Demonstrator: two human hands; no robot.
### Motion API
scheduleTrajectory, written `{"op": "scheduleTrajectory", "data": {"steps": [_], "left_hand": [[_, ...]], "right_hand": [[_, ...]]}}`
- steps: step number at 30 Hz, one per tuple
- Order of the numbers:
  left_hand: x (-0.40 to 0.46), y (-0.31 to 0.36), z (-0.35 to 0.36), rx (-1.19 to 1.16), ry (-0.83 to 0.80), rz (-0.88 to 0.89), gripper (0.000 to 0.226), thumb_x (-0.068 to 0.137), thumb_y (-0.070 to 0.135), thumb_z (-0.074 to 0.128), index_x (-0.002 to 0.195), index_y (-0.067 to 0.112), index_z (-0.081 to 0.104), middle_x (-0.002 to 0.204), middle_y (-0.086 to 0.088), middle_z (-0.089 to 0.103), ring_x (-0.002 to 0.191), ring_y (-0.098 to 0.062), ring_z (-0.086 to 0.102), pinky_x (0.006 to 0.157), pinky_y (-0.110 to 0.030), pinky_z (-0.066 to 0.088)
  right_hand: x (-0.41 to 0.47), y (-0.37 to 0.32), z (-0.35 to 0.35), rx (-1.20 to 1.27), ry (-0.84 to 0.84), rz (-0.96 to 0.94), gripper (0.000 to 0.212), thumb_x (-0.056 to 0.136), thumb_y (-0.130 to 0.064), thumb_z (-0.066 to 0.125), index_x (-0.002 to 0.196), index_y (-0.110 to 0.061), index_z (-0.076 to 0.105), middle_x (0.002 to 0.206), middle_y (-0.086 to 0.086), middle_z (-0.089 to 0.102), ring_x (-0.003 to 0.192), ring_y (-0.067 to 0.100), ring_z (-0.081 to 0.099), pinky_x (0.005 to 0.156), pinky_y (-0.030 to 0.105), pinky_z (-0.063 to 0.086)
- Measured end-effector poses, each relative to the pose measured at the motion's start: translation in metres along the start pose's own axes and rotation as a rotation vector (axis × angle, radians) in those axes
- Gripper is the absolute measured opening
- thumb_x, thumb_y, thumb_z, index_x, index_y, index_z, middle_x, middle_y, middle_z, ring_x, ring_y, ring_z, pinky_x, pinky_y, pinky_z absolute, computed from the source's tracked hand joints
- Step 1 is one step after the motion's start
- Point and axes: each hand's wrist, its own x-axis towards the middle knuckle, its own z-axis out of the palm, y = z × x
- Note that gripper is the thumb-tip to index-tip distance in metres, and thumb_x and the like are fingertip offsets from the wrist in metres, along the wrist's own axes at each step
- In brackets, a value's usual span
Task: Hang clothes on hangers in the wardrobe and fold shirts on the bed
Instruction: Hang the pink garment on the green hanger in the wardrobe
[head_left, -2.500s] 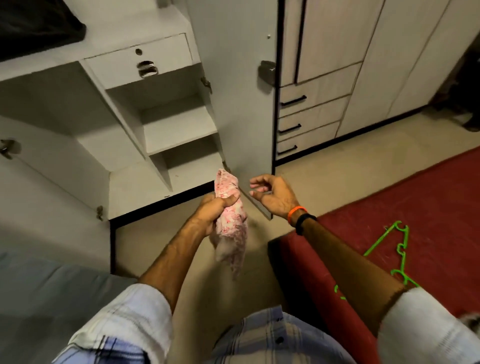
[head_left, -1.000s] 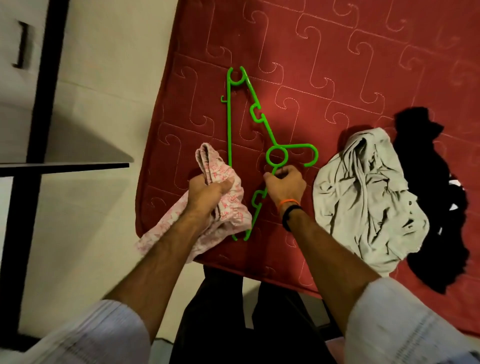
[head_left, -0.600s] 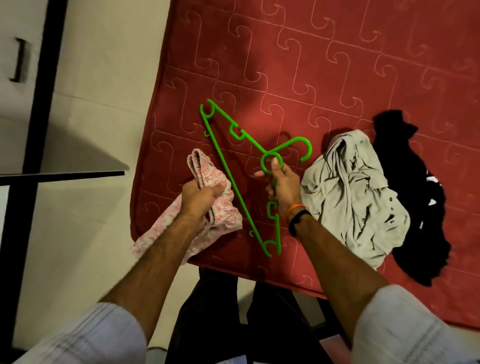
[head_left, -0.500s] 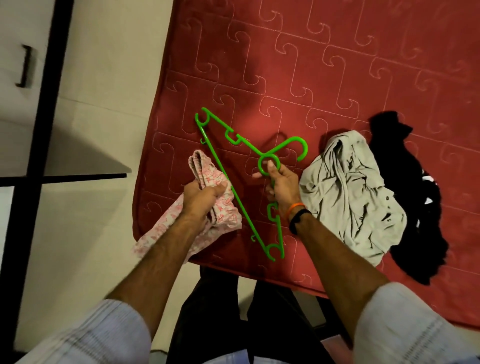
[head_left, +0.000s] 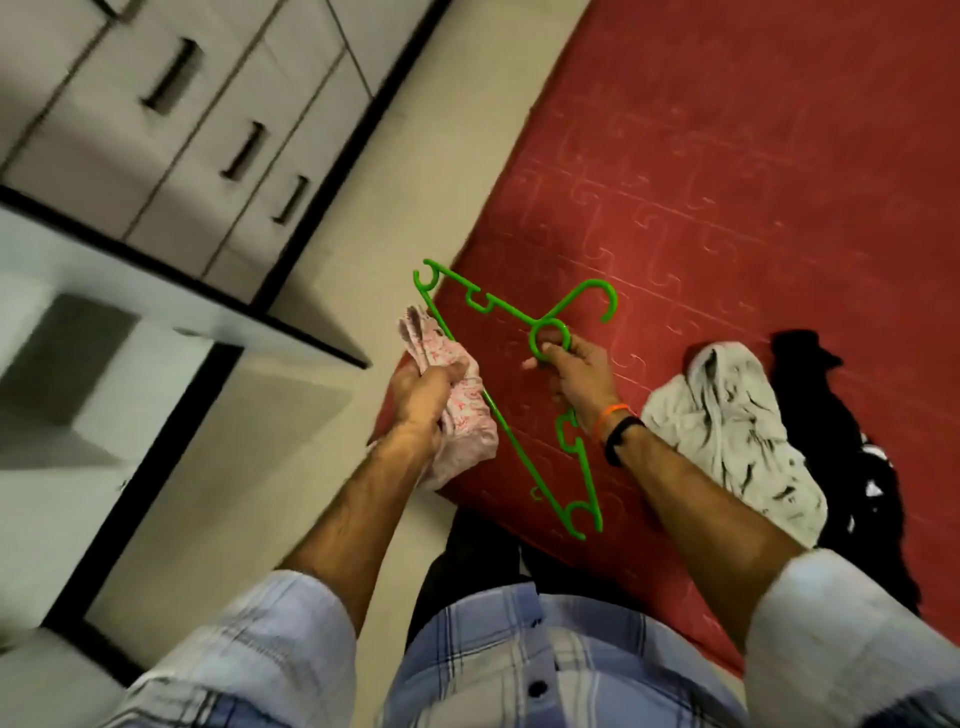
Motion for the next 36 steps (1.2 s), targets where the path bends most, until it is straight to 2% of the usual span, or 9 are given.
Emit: {"op": "scheduleTrajectory", "data": {"steps": [3,7,10,17,20,24,29,32,36], "left_hand": [[-0.021,0.01,-0.036,-0.066,0.082,0.038,0.016,0.082,-0.001,0.071,0.095,0.007,0.067,0.093,-0.015,0.073,0.087,-0.035,0.072,0.08,-0.048,0.06],[-0.044,0.018,-0.097,-0.214,0.163,0.106,0.022,0.084,-0.003,0.069,0.104,0.004,0.068,0.092,-0.01,0.072,0.077,-0.026,0.069,0.072,-0.035,0.057],[-0.057,0.019,-0.142,-0.33,0.213,0.132,0.017,0.085,-0.003,0.067,0.099,0.005,0.066,0.096,-0.016,0.07,0.075,-0.029,0.067,0.066,-0.036,0.056],[-0.081,0.028,-0.258,-0.521,0.308,0.193,0.027,0.081,-0.004,0.07,0.108,0.0,0.068,0.107,-0.02,0.072,0.088,-0.034,0.071,0.079,-0.05,0.059],[-0.098,0.037,-0.304,-0.574,0.283,0.238,0.015,0.084,-0.006,0.066,0.097,0.001,0.067,0.099,-0.02,0.07,0.077,-0.032,0.068,0.078,-0.049,0.058],[-0.116,0.047,-0.37,-0.632,0.275,0.298,0.026,0.084,-0.006,0.066,0.109,-0.001,0.066,0.102,-0.02,0.07,0.08,-0.032,0.068,0.079,-0.048,0.058],[-0.138,0.052,-0.428,-0.662,0.265,0.322,0.034,0.082,-0.001,0.069,0.116,-0.002,0.066,0.11,-0.02,0.069,0.089,-0.034,0.069,0.088,-0.055,0.055],[-0.154,0.054,-0.453,-0.713,0.29,0.354,0.034,0.083,-0.003,0.066,0.117,-0.004,0.063,0.103,-0.023,0.067,0.076,-0.033,0.068,0.077,-0.05,0.059],[-0.172,0.062,-0.475,-0.784,0.335,0.404,0.028,0.087,-0.004,0.062,0.115,-0.003,0.064,0.09,-0.017,0.068,0.059,-0.024,0.068,0.053,-0.037,0.06]], "right_hand": [[-0.016,-0.012,0.029,-0.098,-0.112,-0.08,0.017,0.099,-0.009,0.05,0.096,-0.02,0.062,0.074,0.005,0.071,0.031,0.005,0.028,0.036,0.013,0.024],[-0.046,-0.025,0.078,-0.283,-0.214,-0.176,0.016,0.094,-0.016,0.055,0.087,-0.025,0.066,0.08,0.012,0.073,0.035,0.007,0.032,0.04,0.019,0.027],[-0.07,-0.03,0.12,-0.365,-0.287,-0.242,0.016,0.093,-0.02,0.058,0.083,-0.027,0.069,0.074,0.01,0.073,0.035,0.004,0.032,0.04,0.021,0.029],[-0.131,-0.021,0.23,-0.534,-0.484,-0.408,0.017,0.099,-0.032,0.052,0.086,-0.026,0.061,0.081,0.009,0.075,0.038,0.002,0.039,0.048,0.025,0.032],[-0.157,-0.016,0.279,-0.594,-0.51,-0.468,0.017,0.098,-0.033,0.052,0.085,-0.027,0.061,0.083,0.01,0.076,0.041,-0.001,0.044,0.053,0.024,0.032],[-0.198,-0.009,0.342,-0.641,-0.524,-0.57,0.019,0.098,-0.034,0.052,0.082,-0.027,0.061,0.08,0.005,0.076,0.04,0.002,0.044,0.053,0.028,0.036],[-0.243,-0.007,0.401,-0.716,-0.567,-0.684,0.021,0.098,-0.036,0.05,0.083,-0.026,0.06,0.08,0.004,0.077,0.048,0.001,0.043,0.056,0.028,0.037],[-0.265,-0.005,0.427,-0.758,-0.609,-0.738,0.021,0.1,-0.037,0.049,0.093,-0.025,0.064,0.078,-0.001,0.076,0.044,-0.001,0.045,0.06,0.028,0.042],[-0.286,-0.002,0.456,-0.775,-0.698,-0.767,0.025,0.1,-0.038,0.05,0.105,-0.022,0.068,0.078,-0.002,0.076,0.055,0.001,0.043,0.064,0.03,0.043]]}}
